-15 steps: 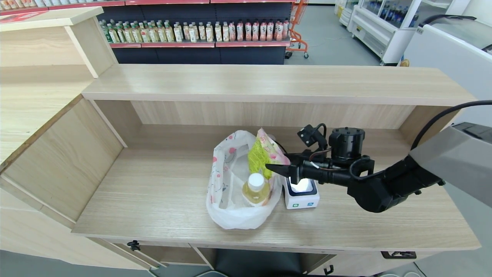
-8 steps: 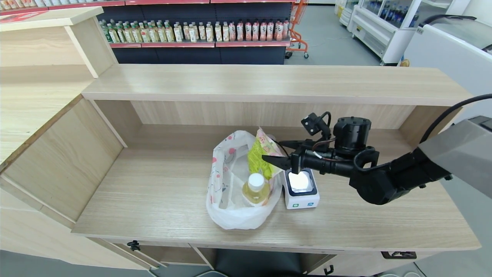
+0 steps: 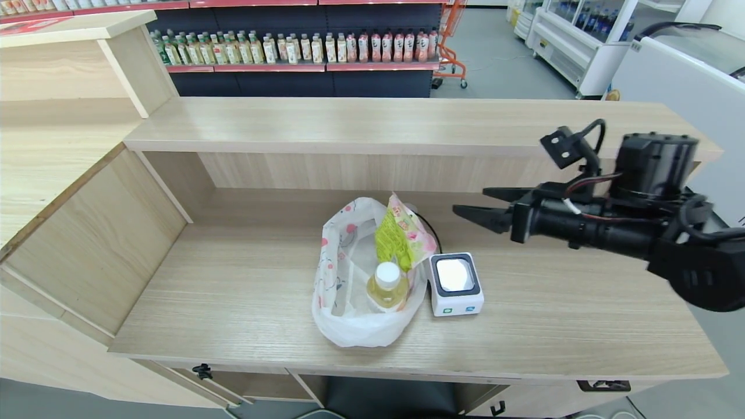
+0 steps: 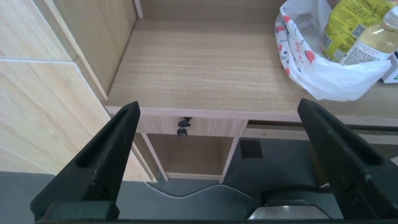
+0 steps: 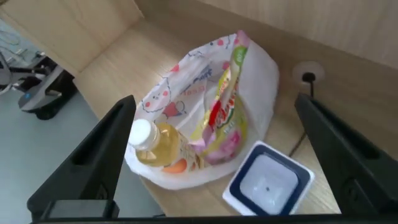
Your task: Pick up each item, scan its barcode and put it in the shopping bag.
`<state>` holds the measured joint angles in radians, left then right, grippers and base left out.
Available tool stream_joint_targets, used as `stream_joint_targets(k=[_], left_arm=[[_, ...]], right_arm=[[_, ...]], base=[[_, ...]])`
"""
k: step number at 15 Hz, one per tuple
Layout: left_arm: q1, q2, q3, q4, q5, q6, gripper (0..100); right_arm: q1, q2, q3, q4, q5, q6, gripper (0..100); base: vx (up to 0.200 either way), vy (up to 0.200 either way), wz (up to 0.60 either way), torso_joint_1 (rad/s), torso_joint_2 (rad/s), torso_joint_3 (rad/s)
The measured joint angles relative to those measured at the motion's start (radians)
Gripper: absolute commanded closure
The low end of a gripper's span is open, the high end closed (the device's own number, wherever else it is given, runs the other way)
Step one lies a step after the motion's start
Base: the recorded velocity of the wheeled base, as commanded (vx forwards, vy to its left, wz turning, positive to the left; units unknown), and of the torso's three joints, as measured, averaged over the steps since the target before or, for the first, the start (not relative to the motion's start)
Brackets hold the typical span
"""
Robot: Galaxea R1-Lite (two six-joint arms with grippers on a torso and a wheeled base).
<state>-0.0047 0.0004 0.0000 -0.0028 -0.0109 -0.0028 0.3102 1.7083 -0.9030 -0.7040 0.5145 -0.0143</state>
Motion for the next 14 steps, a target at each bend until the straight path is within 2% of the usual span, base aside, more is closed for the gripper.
stream_joint_targets(k=[2,4,6,9,11,14], left_arm=[[0.0,0.0,0.0,0.0,0.0,0.0,0],[0.0,0.0,0.0,0.0,0.0,0.0,0],[0.0,0.0,0.0,0.0,0.0,0.0,0],[0.001,0.0,0.0,0.0,0.0,0.0,0],[0.0,0.0,0.0,0.0,0.0,0.0,0],[0.0,0.0,0.0,0.0,0.0,0.0,0]], right_arm=[[-0.054,-0.14,0.08,0.101,-0.044,0.008,0],[-0.114,-0.274,0.187,0.144,-0.081,0.01,0],[-0.189,-0.41,0.33,0.174,-0.171,0.005,0],[-0.286,-0.559,0.402,0.288,-0.273,0.003,0],[-0.305,-0.655,0.442,0.3,-0.313,0.0,0],[-0.309,-0.832,0.57,0.326,-0.364,-0.025,0]], base=[[0.0,0.0,0.0,0.0,0.0,0.0],[0.0,0.0,0.0,0.0,0.0,0.0],[0.0,0.0,0.0,0.0,0.0,0.0],[0.0,0.0,0.0,0.0,0.0,0.0],[0.0,0.0,0.0,0.0,0.0,0.0],[0.0,0.0,0.0,0.0,0.0,0.0]])
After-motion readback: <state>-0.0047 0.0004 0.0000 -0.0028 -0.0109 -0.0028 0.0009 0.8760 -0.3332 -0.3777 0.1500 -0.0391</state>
